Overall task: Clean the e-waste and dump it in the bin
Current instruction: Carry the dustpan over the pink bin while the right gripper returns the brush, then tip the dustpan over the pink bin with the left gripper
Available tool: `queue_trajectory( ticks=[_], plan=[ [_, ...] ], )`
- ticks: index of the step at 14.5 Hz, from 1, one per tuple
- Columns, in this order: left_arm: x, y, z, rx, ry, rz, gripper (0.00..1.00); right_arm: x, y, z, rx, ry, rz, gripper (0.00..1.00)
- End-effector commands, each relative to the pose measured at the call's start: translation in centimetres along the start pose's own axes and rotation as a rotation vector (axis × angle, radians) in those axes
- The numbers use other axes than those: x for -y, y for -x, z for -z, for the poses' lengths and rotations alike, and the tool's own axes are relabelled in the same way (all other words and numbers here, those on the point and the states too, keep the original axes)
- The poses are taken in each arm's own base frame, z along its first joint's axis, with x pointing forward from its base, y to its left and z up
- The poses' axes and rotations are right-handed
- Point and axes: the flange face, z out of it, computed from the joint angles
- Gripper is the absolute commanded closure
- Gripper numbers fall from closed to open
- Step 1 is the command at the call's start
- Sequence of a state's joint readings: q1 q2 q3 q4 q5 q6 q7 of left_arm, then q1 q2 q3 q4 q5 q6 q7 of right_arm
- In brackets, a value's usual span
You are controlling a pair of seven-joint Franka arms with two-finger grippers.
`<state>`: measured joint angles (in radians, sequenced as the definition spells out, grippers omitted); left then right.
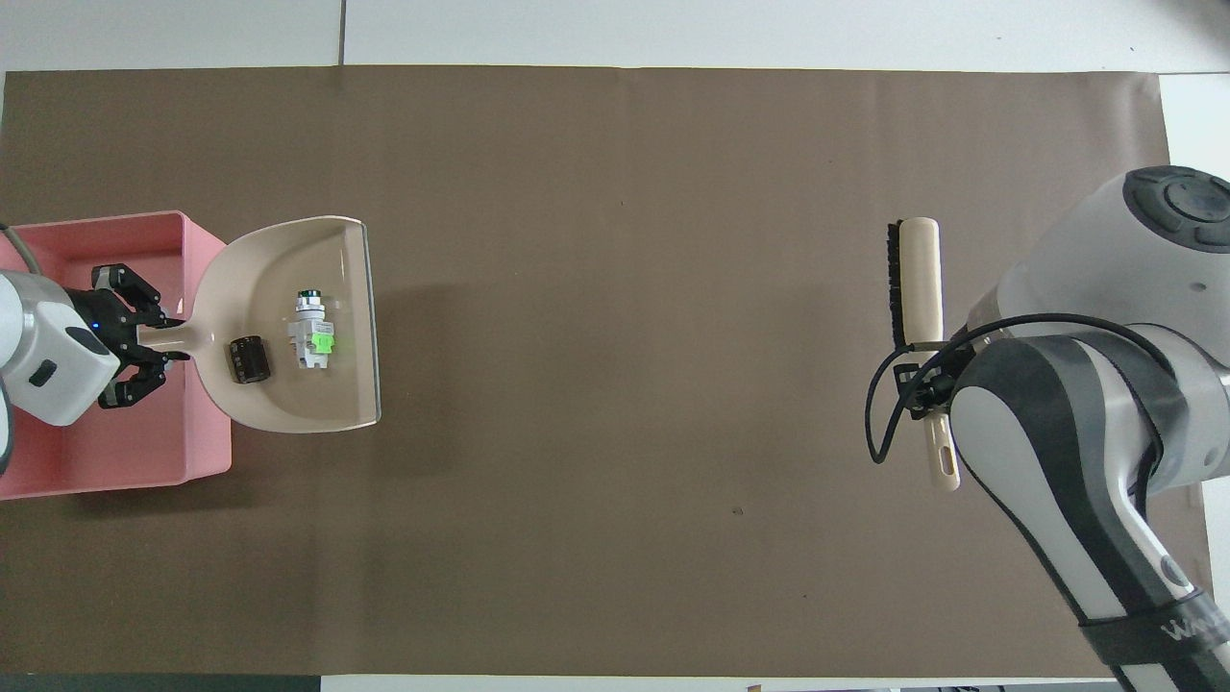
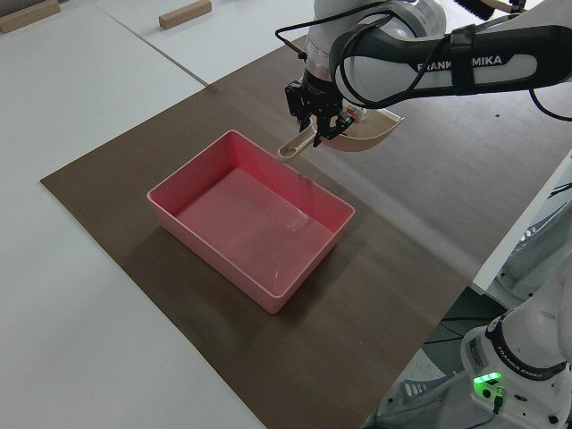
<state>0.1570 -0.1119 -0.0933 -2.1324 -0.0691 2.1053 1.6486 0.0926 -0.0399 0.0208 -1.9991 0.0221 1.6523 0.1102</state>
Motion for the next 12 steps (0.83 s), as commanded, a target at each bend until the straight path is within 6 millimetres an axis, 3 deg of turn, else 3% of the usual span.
queue_trajectory(
  ticks=[1,4,7,8,10,12],
  plan=[
    [2.4,6.7,2.9,-0.023,-0.006,-0.033,1.0,-6.4,0.6,-2.5,0.057,0.045,0.063,1.0],
    [2.1,14.8,4.6,0.004,-0.038,-0.031,1.0,-11.5,0.3,-5.8,0.099,0.073,0.05,1.0],
    [2.1,19.7,5.2,0.077,-0.042,-0.062,1.0,-13.4,0.1,-8.6,0.121,0.06,0.068,1.0],
    [2.4,20.9,5.7,0.126,-0.034,-0.09,1.0,-14.0,-0.6,-9.9,0.142,0.05,0.066,1.0],
    [2.8,21.5,5.5,0.218,-0.024,-0.134,1.0,-14.4,-1.2,-11.1,0.147,0.044,0.075,1.0],
    [3.0,21.5,5.3,0.313,-0.012,-0.186,1.0,-17.0,-1.0,-11.4,0.138,0.014,0.071,1.0]
  ],
)
